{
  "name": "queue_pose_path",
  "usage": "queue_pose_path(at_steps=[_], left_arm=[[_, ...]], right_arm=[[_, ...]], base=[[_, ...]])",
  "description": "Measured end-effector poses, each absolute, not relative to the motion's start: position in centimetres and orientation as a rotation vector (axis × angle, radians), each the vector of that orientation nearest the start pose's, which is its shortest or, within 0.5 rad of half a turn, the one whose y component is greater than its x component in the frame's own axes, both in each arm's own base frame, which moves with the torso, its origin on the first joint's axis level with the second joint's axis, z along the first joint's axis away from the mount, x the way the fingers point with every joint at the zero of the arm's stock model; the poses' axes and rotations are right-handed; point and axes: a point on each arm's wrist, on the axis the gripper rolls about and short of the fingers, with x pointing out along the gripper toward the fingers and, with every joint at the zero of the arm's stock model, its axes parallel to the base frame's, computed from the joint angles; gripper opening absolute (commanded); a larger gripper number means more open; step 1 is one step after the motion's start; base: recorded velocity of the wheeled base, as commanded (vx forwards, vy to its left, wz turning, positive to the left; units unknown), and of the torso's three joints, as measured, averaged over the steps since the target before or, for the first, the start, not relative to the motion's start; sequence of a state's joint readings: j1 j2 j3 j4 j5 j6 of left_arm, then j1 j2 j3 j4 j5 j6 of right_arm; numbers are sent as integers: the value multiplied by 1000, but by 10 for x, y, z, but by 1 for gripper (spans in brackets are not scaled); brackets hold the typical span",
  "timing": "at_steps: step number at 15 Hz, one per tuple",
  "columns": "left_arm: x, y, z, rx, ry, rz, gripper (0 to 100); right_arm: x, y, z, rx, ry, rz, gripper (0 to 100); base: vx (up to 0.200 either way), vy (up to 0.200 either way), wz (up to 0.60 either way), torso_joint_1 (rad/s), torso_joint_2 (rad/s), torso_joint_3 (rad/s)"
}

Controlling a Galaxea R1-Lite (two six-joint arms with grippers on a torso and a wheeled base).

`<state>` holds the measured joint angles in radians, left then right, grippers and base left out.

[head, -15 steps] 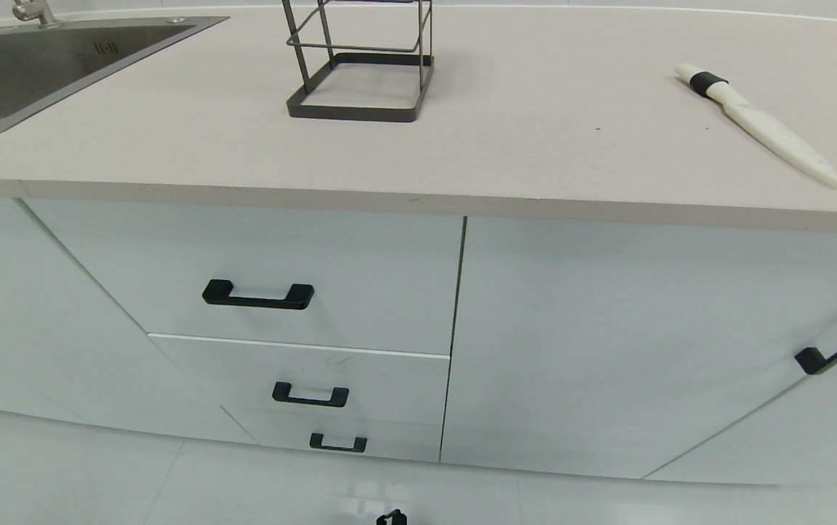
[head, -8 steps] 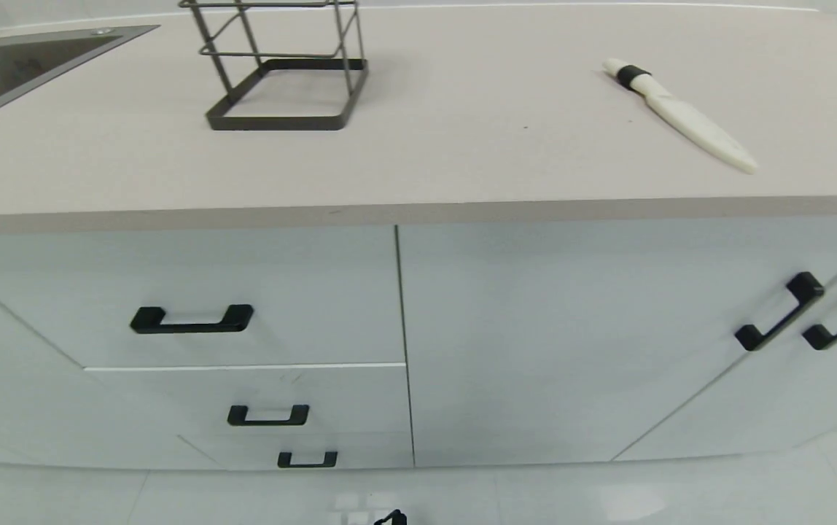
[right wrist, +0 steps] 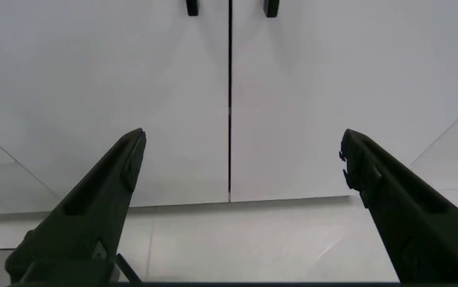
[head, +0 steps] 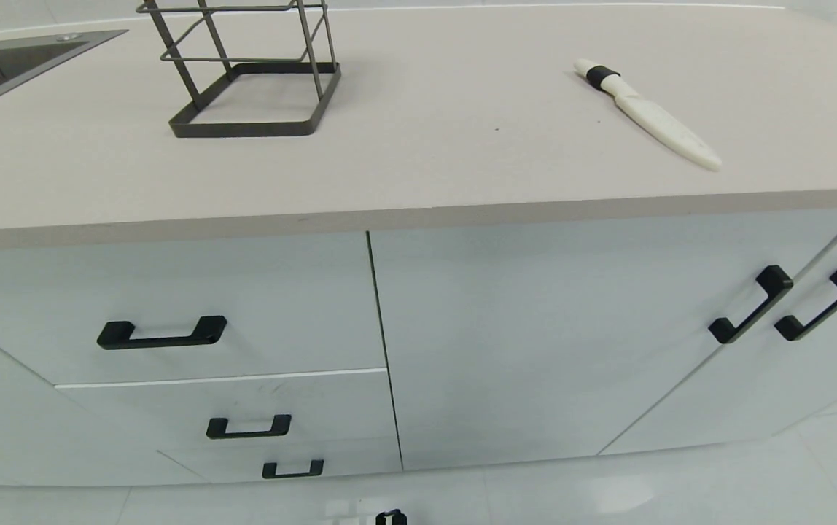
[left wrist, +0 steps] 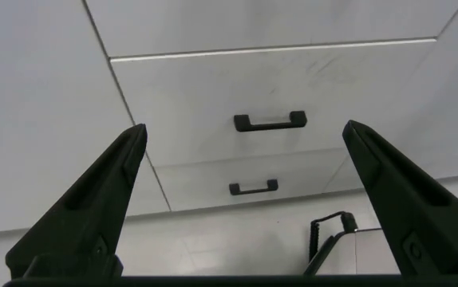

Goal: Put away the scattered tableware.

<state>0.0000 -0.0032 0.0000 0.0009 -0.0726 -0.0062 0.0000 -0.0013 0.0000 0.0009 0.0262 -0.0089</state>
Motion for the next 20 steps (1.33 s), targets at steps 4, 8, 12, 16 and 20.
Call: queue_pose_path(at_steps=[4,8,12,16,20], left_arm=[[-23,-2,75,-5,-1,-72,100],[-23,-2,75,-5,-1,-71,100],[-23,-2,75,-5,-1,-71,100],[-23,-2,75,-5,0,-72,100],[-23,-2,75,-5,-1,-72,100]], right_arm=[[-23,1,75,-10,-1,23,100],[-23,1,75,-10,0,23,100],[-23,1,75,-10,0,22,100],[-23,1,75,-10,-1,23,100],[-23,1,75,-9,0,24,100]], base=[[0,0,450,3,2,2],[0,0,150,1,-1,1],[100,0,0,-2,1,4],[100,0,0,7,-1,0],[0,0,0,69,-118,-67]])
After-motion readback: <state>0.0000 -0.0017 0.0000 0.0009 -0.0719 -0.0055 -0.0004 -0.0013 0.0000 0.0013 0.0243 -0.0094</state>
